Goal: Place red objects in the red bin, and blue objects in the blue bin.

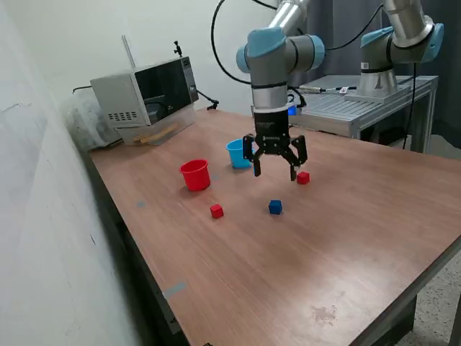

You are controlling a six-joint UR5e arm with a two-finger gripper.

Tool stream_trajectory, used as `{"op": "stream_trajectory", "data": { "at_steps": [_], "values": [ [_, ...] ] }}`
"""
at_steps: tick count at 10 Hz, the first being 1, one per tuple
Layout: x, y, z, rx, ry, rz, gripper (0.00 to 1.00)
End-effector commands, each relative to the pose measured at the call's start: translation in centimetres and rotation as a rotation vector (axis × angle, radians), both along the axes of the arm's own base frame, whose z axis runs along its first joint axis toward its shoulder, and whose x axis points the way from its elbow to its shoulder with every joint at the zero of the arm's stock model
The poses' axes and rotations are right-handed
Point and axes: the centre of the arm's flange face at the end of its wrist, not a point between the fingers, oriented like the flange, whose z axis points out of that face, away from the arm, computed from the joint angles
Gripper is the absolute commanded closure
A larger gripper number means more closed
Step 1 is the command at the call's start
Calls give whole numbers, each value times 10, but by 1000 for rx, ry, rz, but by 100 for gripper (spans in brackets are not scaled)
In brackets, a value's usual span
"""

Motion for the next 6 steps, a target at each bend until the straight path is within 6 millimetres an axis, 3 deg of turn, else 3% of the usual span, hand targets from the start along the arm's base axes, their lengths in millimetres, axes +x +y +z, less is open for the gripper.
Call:
{"op": "stream_trajectory", "data": {
  "at_steps": [1, 6],
  "values": [
    [-5, -3, -25, -8, -13, 4, 0],
    [-14, -8, -48, -11, -21, 8, 0]
  ]
}}
